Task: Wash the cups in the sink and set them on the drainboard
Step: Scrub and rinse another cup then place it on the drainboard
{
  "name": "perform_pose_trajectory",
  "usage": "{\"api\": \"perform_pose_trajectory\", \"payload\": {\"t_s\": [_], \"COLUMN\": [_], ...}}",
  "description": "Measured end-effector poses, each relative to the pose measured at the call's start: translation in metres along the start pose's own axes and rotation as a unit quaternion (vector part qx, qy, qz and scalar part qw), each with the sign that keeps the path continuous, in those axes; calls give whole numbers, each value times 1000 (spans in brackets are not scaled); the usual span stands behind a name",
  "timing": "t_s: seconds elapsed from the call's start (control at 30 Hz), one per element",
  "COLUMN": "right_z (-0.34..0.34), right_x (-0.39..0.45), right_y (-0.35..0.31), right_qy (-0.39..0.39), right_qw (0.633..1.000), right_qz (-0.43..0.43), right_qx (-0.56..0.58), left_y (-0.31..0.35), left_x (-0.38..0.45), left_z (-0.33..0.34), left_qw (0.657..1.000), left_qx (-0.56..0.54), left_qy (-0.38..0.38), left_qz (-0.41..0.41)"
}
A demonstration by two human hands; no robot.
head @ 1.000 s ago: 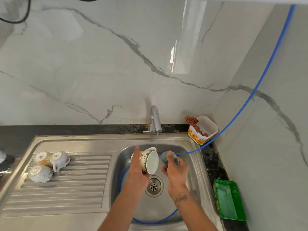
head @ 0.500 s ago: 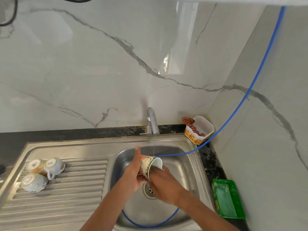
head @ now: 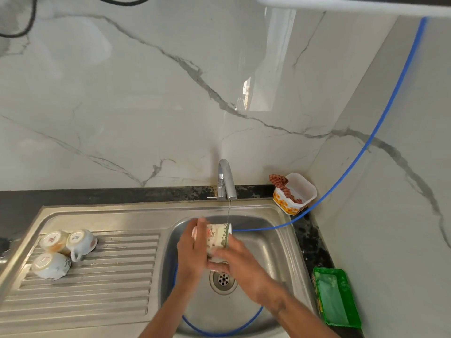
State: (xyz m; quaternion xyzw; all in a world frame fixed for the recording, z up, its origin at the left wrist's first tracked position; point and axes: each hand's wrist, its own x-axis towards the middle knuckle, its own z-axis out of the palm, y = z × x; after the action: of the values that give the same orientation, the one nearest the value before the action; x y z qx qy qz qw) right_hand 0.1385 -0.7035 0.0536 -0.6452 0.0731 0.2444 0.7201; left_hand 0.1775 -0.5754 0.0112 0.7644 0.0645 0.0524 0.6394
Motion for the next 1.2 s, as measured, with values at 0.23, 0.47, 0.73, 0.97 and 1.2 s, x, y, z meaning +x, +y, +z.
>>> {"api": "perform_pose_trajectory", "payload": {"t_s": [0.23, 0.47, 0.73, 0.97, 1.2], "right_z": [-37, -50, -7, 6, 23], "right_x": [7, 13, 4, 29, 43], "right_y": [41, 31, 18, 7, -15], "right_qy": [-121, -98, 77, 234, 18], "right_qw": [608, 559, 897, 803, 900], "right_qz": [-237, -240, -130, -124, 8], "right_qx": [-748, -787, -416, -533, -435], "left_y": [6, -19, -39, -43, -34], "left_x": [57, 48, 15, 7, 18], "left_z": [-23, -19, -14, -9, -8], "left_qw": [850, 850, 811, 812, 840], "left_qx": [110, -80, -344, -369, -340], "left_qy": [-254, -237, -117, -95, -94], "left_qz": [-449, -464, -458, -441, -413]}}
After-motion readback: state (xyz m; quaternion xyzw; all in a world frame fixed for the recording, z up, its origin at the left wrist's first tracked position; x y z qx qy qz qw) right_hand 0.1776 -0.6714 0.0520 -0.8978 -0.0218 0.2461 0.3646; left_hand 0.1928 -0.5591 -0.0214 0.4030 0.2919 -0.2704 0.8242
